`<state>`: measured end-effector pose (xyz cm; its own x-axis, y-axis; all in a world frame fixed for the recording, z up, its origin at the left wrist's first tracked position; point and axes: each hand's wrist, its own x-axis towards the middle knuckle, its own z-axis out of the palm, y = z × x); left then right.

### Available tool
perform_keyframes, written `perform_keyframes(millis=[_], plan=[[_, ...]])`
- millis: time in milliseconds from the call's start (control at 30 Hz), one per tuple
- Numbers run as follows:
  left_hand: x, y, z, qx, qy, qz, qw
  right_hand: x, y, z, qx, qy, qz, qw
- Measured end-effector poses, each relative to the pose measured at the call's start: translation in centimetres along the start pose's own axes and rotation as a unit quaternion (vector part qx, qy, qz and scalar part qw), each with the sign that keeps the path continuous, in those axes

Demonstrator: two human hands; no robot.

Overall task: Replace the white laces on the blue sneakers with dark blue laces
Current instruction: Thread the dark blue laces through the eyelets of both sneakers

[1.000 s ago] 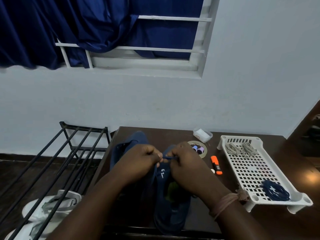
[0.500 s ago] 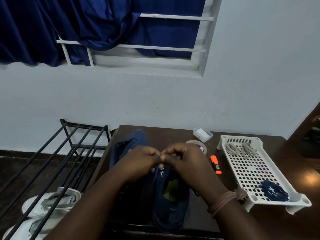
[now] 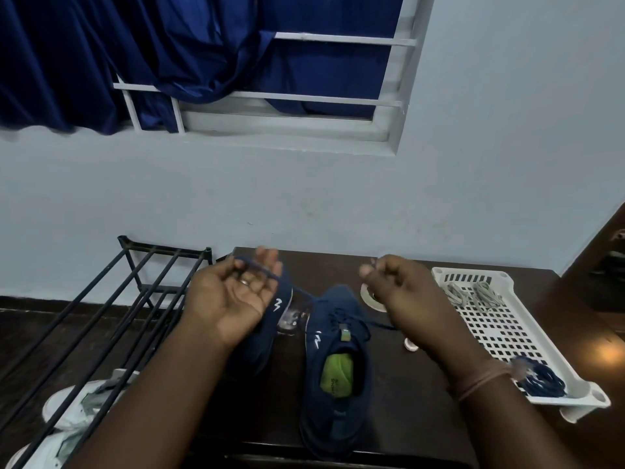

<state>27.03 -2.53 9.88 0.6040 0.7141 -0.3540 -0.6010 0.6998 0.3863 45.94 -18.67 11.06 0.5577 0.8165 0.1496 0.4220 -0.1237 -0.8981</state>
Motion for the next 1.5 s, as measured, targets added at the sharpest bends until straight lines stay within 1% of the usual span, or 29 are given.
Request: perform_keyframes(millis=[33, 67, 133, 200, 233, 267, 300, 333, 400, 433, 467, 500, 533, 567, 633, 667, 733, 767, 800, 833, 867, 900, 967, 1033, 1067, 1133, 1167, 1333, 1500], plan=[[0.1, 0.2, -0.3, -0.007, 0.001, 0.004, 1.000, -0.1, 0.5, -0.5, -0.131, -0.034, -0.028, 0.990], [0.2, 0.4, -0.5, 0.011, 0.003, 0.008, 1.000, -0.1, 0.8, -0.8, -0.208, -0.085, -0.024, 0.974], [0.3, 0.5, -0.6, 0.085, 0.014, 0.017, 0.996, -0.3, 1.0, -1.2, -0.276, -0.190, 0.039, 0.942], [0.3, 0.2, -0.3, 0.236, 0.034, 0.061, 0.969, -0.6, 0.7, -1.6, -0.276, -0.234, 0.083, 0.929], [0.0, -0.2, 0.0, 0.366, 0.045, 0.099, 0.924, -0.5, 0.6, -1.8, -0.238, -0.225, 0.092, 0.940], [-0.2, -0.8, 0.1, 0.515, 0.054, 0.135, 0.845, -0.4, 0.5, -2.1, -0.192, -0.196, 0.099, 0.957], [-0.5, -1.5, 0.1, 0.641, 0.054, 0.169, 0.747, -0.3, 0.4, -2.3, -0.152, -0.154, 0.106, 0.970], [-0.8, -2.2, 0.1, 0.725, 0.034, 0.175, 0.665, -0.1, 0.5, -2.6, -0.134, -0.110, 0.112, 0.979], [-1.5, -3.6, 0.1, 0.823, -0.053, 0.111, 0.555, 0.4, 1.4, -3.1, -0.181, -0.025, 0.109, 0.977], [-1.5, -4.2, -0.1, 0.866, -0.084, 0.076, 0.488, 0.5, 2.1, -3.4, -0.222, 0.010, 0.116, 0.968], [-1.4, -4.4, -0.2, 0.898, -0.090, 0.069, 0.425, 0.6, 2.9, -3.8, -0.255, 0.040, 0.132, 0.957], [-1.1, -4.1, -0.2, 0.921, -0.067, 0.076, 0.377, 0.7, 3.8, -4.3, -0.280, 0.060, 0.156, 0.945], [-0.8, -3.6, -0.2, 0.929, -0.032, 0.088, 0.357, 0.8, 4.6, -4.7, -0.301, 0.070, 0.180, 0.934], [-0.5, -3.0, -0.3, 0.931, 0.000, 0.087, 0.355, 0.8, 5.2, -4.9, -0.326, 0.068, 0.206, 0.920], [-0.2, -2.3, -0.8, 0.926, 0.029, 0.071, 0.370, 0.7, 6.2, -4.9, -0.372, 0.041, 0.246, 0.894], [0.1, -2.3, -1.2, 0.930, 0.030, 0.062, 0.361, 0.7, 6.4, -4.6, -0.387, 0.030, 0.253, 0.886], [0.0, -3.1, -2.0, 0.943, 0.023, 0.069, 0.325, 0.7, 6.2, -3.5, -0.390, 0.002, 0.224, 0.893], [0.0, -3.8, -2.2, 0.944, 0.015, 0.088, 0.318, 0.7, 5.8, -2.9, -0.361, -0.027, 0.203, 0.910], [0.1, -4.4, -2.4, 0.935, 0.001, 0.111, 0.336, 0.7, 5.4, -2.2, -0.314, -0.065, 0.192, 0.927], [0.2, -5.1, -2.5, 0.922, -0.020, 0.127, 0.366, 0.6, 4.7, -1.5, -0.258, -0.112, 0.198, 0.939], [0.5, -5.6, -2.6, 0.909, -0.042, 0.142, 0.389, 0.4, 4.1, -0.7, -0.213, -0.157, 0.206, 0.942], [0.9, -6.1, -2.7, 0.903, -0.065, 0.149, 0.397, 0.2, 3.7, 0.1, -0.210, -0.196, 0.198, 0.937], [1.6, -7.1, -2.8, 0.905, -0.096, 0.160, 0.383, 0.0, 3.5, 1.5, -0.292, -0.225, 0.149, 0.918], [1.8, -8.0, -2.9, 0.909, -0.104, 0.160, 0.370, 0.0, 3.8, 2.6, -0.364, -0.188, 0.105, 0.906], [1.7, -8.3, -2.9, 0.906, -0.097, 0.155, 0.382, 0.1, 4.0, 2.9, -0.375, -0.164, 0.094, 0.908], [1.5, -8.6, -3.1, 0.885, -0.080, 0.146, 0.435, 0.3, 4.4, 3.3, -0.377, -0.145, 0.091, 0.910], [1.3, -8.6, -3.1, 0.878, -0.072, 0.142, 0.451, 0.4, 4.4, 3.4, -0.374, -0.145, 0.094, 0.911], [1.0, -8.4, -2.3, 0.871, -0.047, 0.106, 0.478, 0.3, 3.9, 3.1, -0.343, -0.149, 0.109, 0.921], [1.2, -7.2, -2.5, 0.825, -0.026, 0.039, 0.563, 0.5, 4.3, 2.3, -0.332, -0.145, 0.129, 0.923]])
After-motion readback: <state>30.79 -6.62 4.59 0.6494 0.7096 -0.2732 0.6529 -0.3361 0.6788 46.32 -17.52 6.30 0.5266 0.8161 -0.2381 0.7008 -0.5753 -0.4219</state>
